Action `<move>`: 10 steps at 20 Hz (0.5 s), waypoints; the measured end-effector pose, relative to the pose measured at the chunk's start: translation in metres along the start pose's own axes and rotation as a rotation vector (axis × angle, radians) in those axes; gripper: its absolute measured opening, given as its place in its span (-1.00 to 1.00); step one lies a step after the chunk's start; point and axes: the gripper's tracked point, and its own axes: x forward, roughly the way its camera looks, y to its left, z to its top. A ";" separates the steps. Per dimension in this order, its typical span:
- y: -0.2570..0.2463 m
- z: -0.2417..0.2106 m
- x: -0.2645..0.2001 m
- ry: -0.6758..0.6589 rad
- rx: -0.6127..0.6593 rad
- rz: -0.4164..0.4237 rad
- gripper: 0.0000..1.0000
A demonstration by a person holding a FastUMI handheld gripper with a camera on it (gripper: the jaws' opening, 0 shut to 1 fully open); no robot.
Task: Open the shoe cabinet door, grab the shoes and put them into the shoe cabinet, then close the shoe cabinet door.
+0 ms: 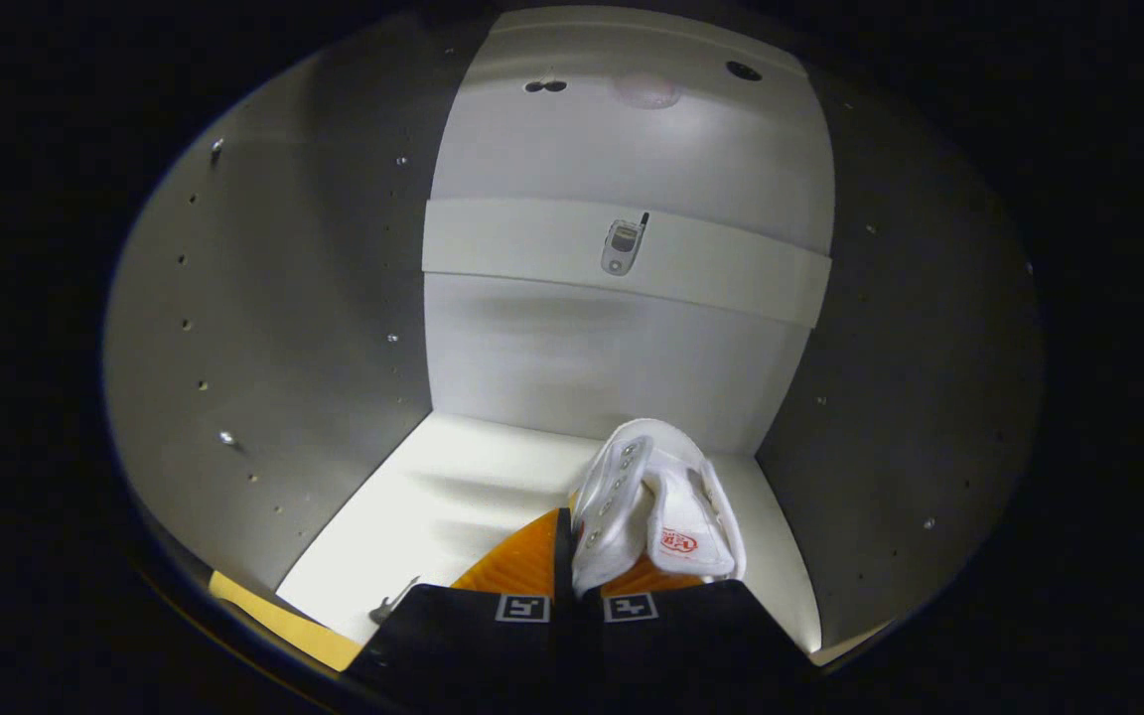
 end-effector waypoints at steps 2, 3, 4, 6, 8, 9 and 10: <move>0.000 -0.010 0.012 0.033 -0.018 -0.011 -0.91; 0.001 -0.015 0.016 0.053 -0.019 -0.013 -0.90; 0.001 -0.019 0.020 0.066 -0.020 -0.022 -0.90; 0.002 -0.019 0.024 0.071 -0.020 -0.044 -0.88; 0.003 -0.021 0.021 0.080 -0.008 -0.058 -0.80; 0.005 -0.022 0.018 0.086 0.007 -0.052 -0.71; 0.007 -0.021 0.015 0.090 0.027 -0.042 -0.60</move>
